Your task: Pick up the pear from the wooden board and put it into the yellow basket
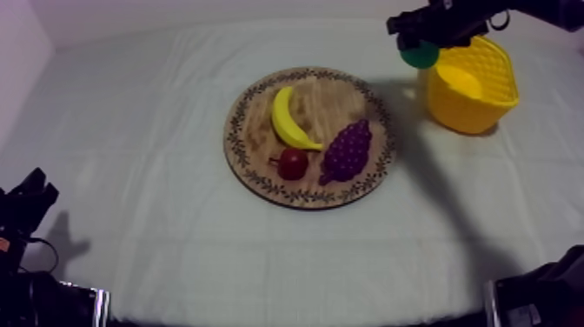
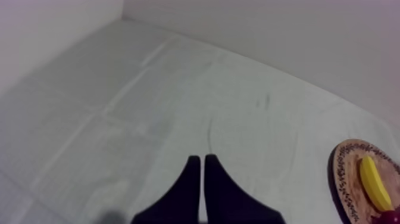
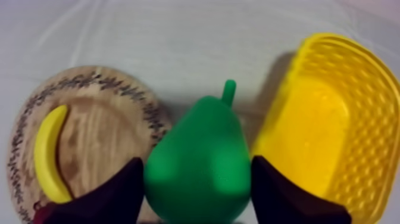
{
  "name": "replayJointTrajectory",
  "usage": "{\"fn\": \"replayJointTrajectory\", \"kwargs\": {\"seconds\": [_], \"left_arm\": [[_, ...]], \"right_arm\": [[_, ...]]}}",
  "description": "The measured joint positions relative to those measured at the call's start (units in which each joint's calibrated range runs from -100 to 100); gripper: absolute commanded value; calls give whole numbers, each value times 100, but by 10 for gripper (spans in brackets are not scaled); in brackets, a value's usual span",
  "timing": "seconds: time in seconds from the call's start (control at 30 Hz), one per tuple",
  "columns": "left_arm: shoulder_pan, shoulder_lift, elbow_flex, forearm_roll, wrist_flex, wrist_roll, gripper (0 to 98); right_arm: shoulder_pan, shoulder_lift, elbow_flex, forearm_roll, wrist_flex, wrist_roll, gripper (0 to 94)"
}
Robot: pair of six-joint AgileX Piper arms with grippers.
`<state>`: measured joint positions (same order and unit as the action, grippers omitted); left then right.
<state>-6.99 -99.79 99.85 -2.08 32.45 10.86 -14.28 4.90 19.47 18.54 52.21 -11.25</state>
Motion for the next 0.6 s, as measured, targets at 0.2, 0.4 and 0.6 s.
{"fn": "replayJointTrajectory", "kwargs": {"seconds": [0.2, 0.4, 0.6], "left_arm": [[0, 0, 0, 0, 0, 0, 1], [0, 0, 0, 0, 0, 0, 1], [0, 0, 0, 0, 0, 0, 1]], "right_arm": [[422, 188, 7, 30, -133, 52, 467], [767, 438, 73, 95, -368, 59, 470], [959, 700, 279, 261, -584, -92, 479]]}}
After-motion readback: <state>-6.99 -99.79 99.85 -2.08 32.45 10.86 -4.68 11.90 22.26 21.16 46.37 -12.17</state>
